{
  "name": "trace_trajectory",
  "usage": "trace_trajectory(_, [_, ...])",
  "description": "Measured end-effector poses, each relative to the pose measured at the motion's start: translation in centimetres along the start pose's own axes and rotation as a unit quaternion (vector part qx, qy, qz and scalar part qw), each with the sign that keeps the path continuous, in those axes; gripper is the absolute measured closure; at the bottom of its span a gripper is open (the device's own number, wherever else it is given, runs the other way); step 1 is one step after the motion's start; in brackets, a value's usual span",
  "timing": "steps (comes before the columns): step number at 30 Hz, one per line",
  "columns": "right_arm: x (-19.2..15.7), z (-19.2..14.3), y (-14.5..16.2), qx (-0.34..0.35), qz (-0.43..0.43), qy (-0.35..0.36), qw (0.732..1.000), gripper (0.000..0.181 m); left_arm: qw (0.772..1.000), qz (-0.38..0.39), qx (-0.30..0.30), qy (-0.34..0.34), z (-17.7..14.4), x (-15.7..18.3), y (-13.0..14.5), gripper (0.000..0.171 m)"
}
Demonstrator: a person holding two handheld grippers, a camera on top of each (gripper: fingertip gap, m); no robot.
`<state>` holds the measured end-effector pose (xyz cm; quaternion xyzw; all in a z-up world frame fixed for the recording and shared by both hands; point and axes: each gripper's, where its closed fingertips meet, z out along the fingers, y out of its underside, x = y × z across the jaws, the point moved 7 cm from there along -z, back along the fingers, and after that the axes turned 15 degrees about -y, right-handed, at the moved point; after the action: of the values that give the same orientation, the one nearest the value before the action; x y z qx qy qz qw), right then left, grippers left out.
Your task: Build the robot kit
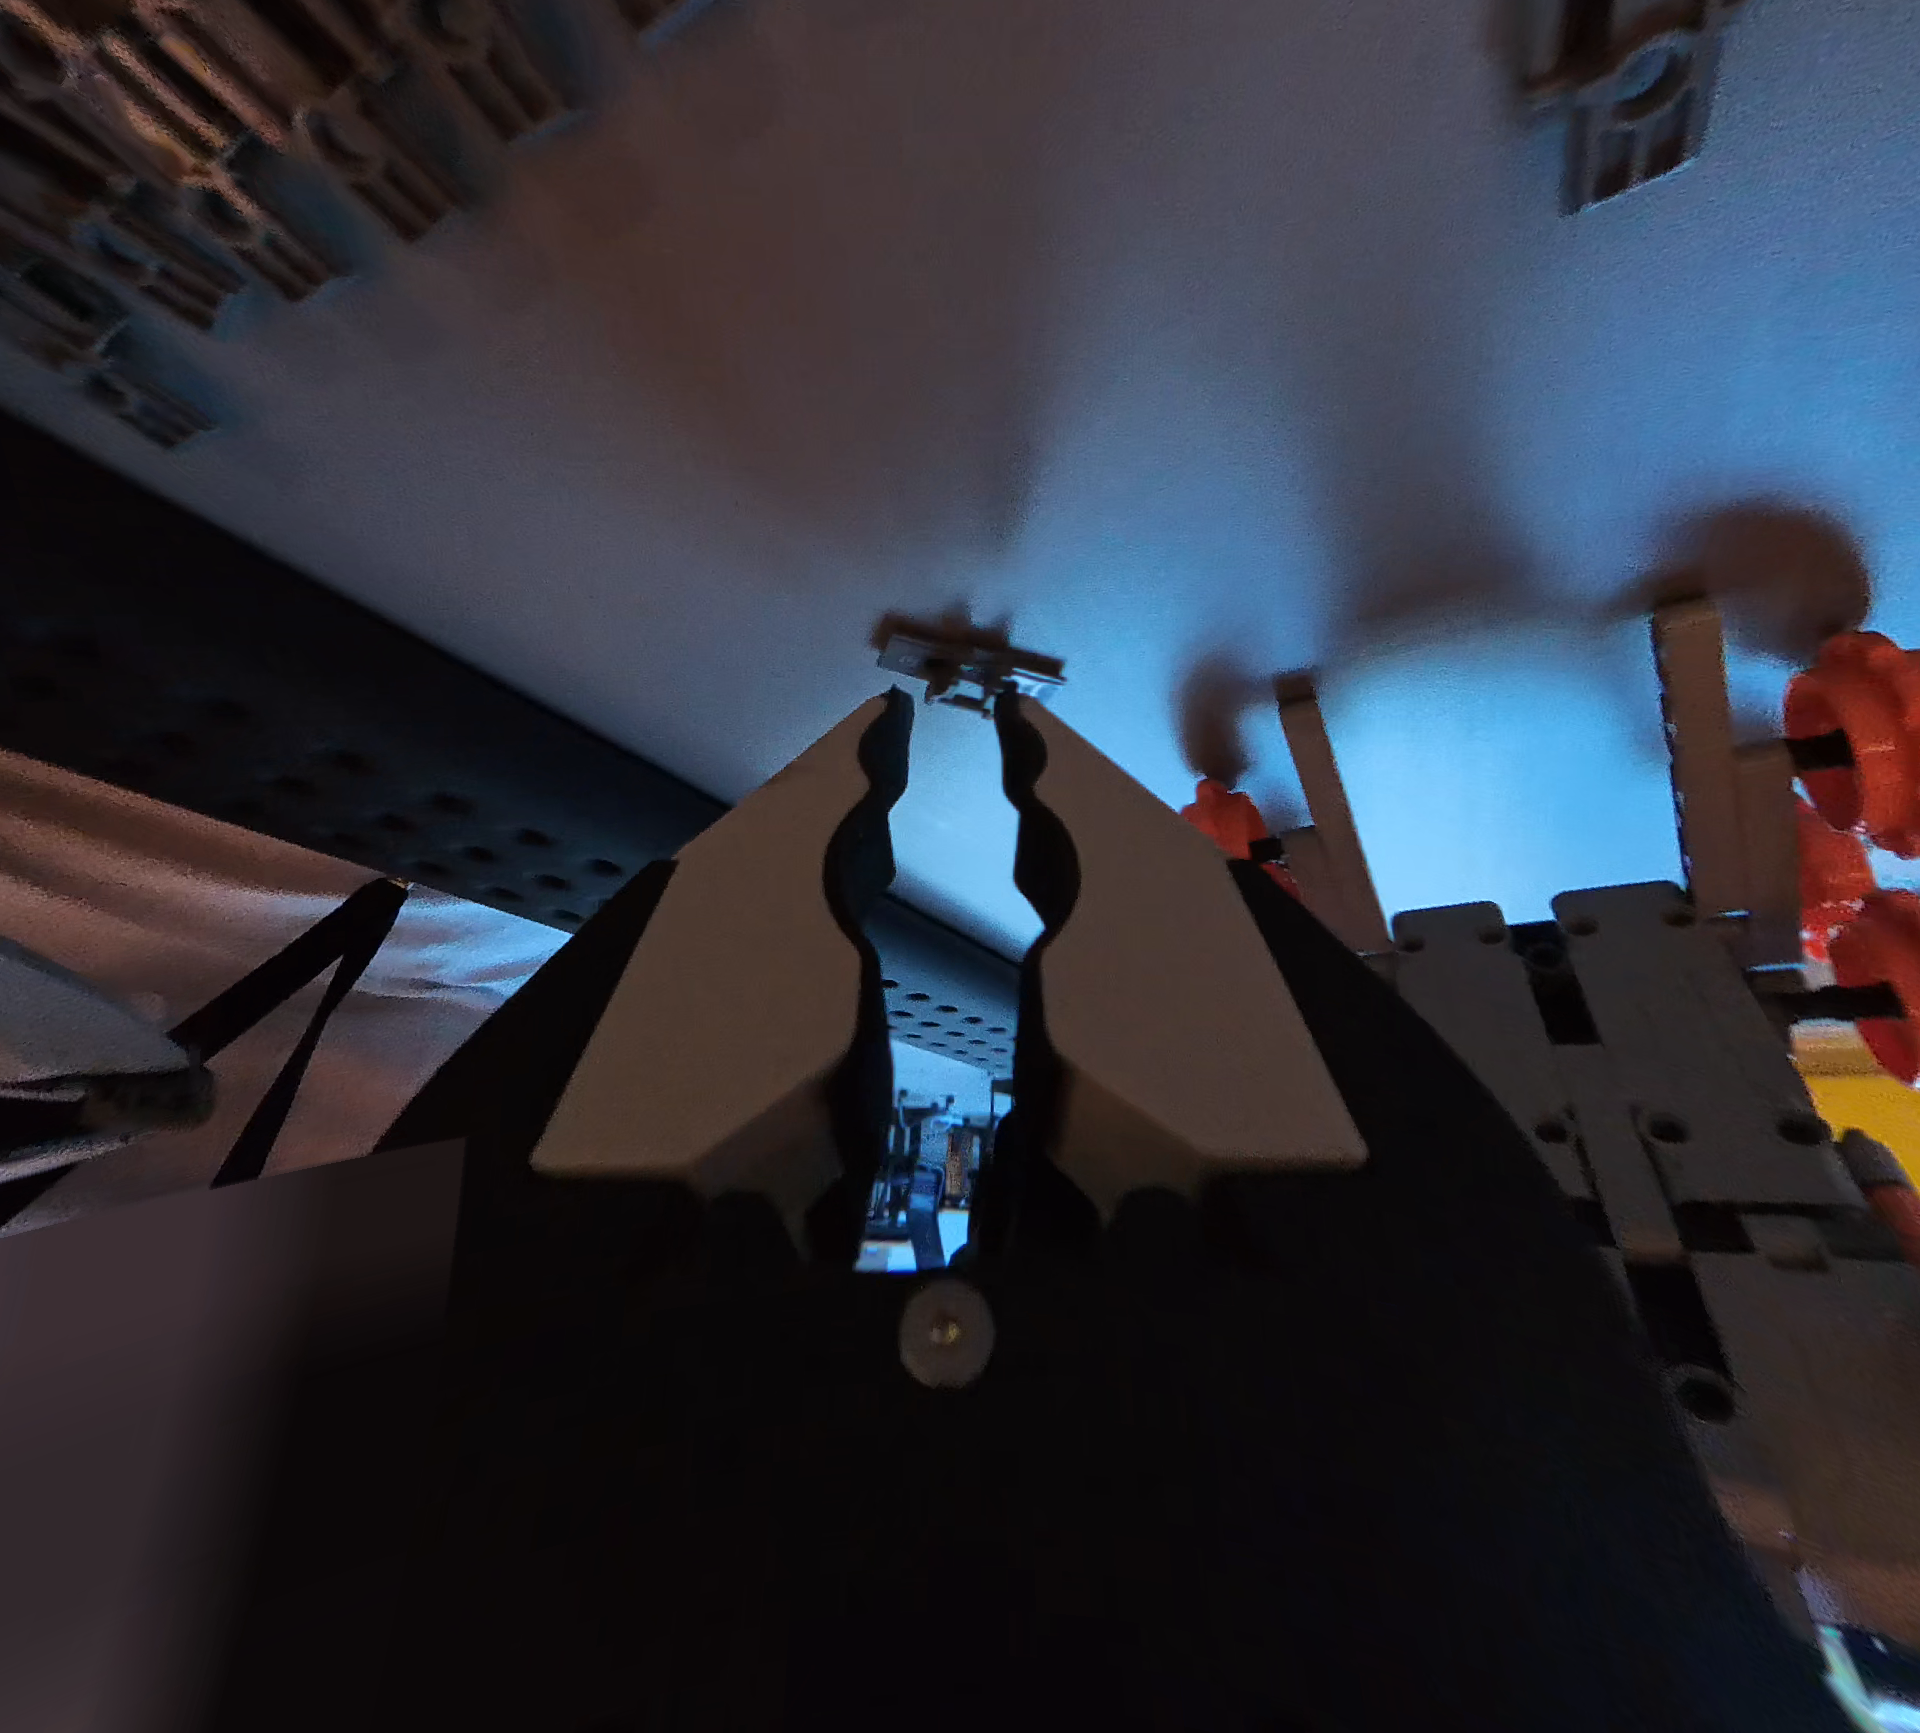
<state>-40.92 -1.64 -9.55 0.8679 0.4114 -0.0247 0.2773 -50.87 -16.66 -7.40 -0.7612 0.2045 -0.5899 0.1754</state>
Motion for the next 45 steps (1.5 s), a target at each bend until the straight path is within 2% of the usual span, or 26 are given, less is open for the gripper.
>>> trace_trajectory(7, [0.5, 0.7, -0.9, -0.057, 0.023, 0.000, 0.998, 0.155, 1.000, -0.004, 0.006, 0.003, -0.2, 0.0, 0.2, 0.167])
trace_trajectory(14, [0.4, 1.4, -1.3, -0.085, 0.023, -0.025, 0.996, 0.171, 1.000, -0.004, 0.004, 0.003, -0.3, -0.1, 0.0, 0.167])
trace_trajectory(26, [-0.5, 2.5, -0.4, -0.147, -0.038, 0.000, 0.988, 0.171, 1.000, -0.005, 0.010, -0.001, -0.5, -0.1, -0.4, 0.167])
trace_trajectory(29, [-1.7, 1.6, 0.3, -0.067, -0.100, -0.008, 0.993, 0.171, 1.000, -0.008, 0.019, -0.002, -0.7, -0.3, -0.4, 0.167])
trace_trajectory(31, [-2.4, 0.7, 1.3, 0.033, -0.166, -0.011, 0.985, 0.171, 1.000, -0.011, 0.025, -0.004, -0.9, -0.6, -0.4, 0.167])
trace_trajectory(32, [-2.8, 0.5, 1.8, 0.100, -0.218, -0.018, 0.971, 0.171, 1.000, -0.013, 0.028, -0.004, -1.0, -0.7, -0.4, 0.167])
trace_trajectory(33, [-3.1, 0.4, 2.6, 0.169, -0.274, -0.029, 0.946, 0.172, 0.999, -0.015, 0.030, -0.004, -1.1, -0.9, -0.4, 0.167])
trace_trajectory(35, [-3.3, 1.2, 4.4, 0.316, -0.368, -0.048, 0.873, 0.172, 0.999, -0.018, 0.029, -0.003, -1.0, -1.1, -0.5, 0.167])
trace_trajectory(36, [-2.7, 1.9, 5.3, 0.381, -0.382, -0.051, 0.840, 0.172, 0.999, -0.018, 0.027, -0.005, -0.9, -1.1, -0.5, 0.167])
trace_trajectory(37, [-1.9, 2.8, 5.9, 0.422, -0.382, -0.058, 0.820, 0.171, 1.000, -0.018, 0.024, -0.008, -0.8, -1.2, -0.6, 0.167])
trace_trajectory(40, [-0.5, 5.2, 7.7, 0.491, -0.409, -0.099, 0.763, 0.171, 1.000, -0.014, 0.014, -0.012, -0.3, -1.1, -1.0, 0.167])
trace_trajectory(45, [1.2, 6.3, 9.4, 0.520, -0.427, -0.087, 0.734, 0.171, 1.000, -0.013, 0.010, -0.014, 0.8, -0.8, -1.4, 0.167])
